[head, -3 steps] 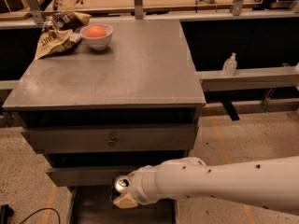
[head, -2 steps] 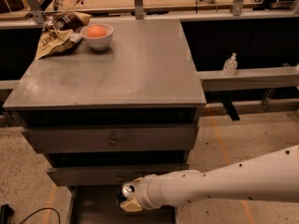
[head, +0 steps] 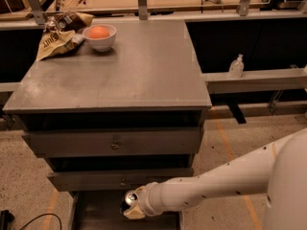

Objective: Place pepsi can into bottom drawer

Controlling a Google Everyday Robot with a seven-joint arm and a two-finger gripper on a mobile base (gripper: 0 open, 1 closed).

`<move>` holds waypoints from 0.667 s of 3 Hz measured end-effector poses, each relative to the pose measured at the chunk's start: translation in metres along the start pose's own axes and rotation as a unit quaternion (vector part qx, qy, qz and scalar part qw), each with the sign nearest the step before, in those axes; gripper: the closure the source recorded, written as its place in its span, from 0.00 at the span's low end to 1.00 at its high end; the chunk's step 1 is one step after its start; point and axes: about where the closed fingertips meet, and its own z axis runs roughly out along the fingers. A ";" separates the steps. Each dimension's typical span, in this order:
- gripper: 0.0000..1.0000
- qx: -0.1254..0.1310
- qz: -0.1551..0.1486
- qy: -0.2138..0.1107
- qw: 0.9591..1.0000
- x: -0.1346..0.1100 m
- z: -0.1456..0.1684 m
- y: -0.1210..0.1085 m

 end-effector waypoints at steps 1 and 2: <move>1.00 -0.015 0.020 0.023 0.999 0.035 0.042 -0.004; 1.00 -0.029 0.038 0.044 0.998 0.070 0.074 -0.001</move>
Offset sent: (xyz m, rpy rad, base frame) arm -0.0125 -0.0115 -0.1631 -0.0791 0.1944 -0.0333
